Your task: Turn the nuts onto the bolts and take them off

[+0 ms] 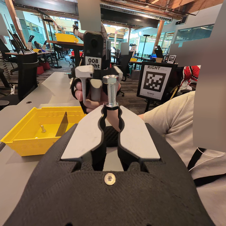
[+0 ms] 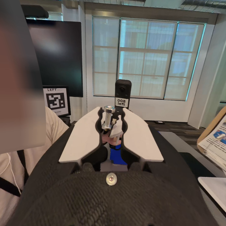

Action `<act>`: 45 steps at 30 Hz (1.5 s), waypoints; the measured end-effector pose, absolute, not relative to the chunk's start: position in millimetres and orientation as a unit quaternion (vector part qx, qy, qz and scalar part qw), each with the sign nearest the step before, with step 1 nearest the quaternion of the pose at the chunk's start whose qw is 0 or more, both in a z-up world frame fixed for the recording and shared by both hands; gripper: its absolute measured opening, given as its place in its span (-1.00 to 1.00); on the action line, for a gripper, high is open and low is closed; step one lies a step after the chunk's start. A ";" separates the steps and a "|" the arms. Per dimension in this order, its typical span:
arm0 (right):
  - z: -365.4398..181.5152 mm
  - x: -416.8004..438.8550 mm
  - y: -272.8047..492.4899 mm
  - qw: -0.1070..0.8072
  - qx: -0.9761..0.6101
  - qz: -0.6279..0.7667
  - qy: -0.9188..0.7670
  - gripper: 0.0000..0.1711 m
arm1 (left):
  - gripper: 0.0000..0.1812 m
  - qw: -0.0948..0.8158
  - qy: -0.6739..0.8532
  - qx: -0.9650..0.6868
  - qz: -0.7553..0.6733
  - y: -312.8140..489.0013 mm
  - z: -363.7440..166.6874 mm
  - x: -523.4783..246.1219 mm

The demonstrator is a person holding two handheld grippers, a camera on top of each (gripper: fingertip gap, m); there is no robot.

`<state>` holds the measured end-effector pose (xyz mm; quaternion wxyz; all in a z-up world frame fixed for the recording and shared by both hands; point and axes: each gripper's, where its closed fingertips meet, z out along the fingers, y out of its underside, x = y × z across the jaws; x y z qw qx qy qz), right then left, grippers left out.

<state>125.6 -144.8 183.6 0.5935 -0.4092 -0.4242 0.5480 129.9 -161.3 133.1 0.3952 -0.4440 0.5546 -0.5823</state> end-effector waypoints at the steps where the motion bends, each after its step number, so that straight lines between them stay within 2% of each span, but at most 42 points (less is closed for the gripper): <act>1: 182.4 122.2 -146.0 0.593 -0.410 0.545 -0.429 -0.66 | -0.81 0.394 0.555 -0.443 -0.583 -161.8 132.9 130.2; 40: 188.6 129.9 -138.9 0.586 -0.419 0.569 -0.398 -0.72 | -0.81 0.390 0.560 -0.431 -0.590 -169.2 136.7 129.8; 45: 187.7 118.2 -152.9 0.586 -0.417 0.547 -0.429 -0.66 | -0.81 0.406 0.562 -0.442 -0.569 -164.3 134.2 131.3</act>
